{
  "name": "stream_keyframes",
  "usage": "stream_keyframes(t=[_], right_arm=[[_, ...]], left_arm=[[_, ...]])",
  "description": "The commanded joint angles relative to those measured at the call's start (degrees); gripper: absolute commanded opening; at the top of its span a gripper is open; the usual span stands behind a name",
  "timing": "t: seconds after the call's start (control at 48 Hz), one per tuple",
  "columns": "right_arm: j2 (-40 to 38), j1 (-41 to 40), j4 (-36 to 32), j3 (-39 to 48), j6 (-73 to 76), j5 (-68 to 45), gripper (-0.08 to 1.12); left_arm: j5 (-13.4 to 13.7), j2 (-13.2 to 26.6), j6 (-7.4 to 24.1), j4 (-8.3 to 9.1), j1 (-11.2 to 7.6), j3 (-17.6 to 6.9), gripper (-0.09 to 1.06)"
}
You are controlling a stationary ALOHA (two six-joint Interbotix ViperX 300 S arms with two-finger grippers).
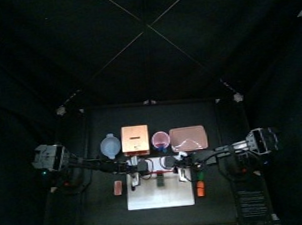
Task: Cut the sushi into 4 pieces with the knife
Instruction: Cut the sushi into 4 pieces
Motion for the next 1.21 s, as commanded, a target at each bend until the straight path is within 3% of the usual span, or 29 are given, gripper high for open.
stream_keyframes(t=[0.021,0.312,1.208], right_arm=[[-0.09,0.09,0.18,-0.18,0.09,0.26,0.31],[0.0,0.44,0.62,-0.44,0.18,0.26,0.31],[1.14,0.09,-0.09,-0.97,0.09,0.26,0.31]], left_arm=[[0.53,0.0,-0.09,-0.35,-0.62,-0.18,0.44],[0.53,0.0,-0.09,-1.67,-1.67,-0.09,0.44],[0.79,2.46,0.09,-1.58,-1.14,-0.26,0.44]])
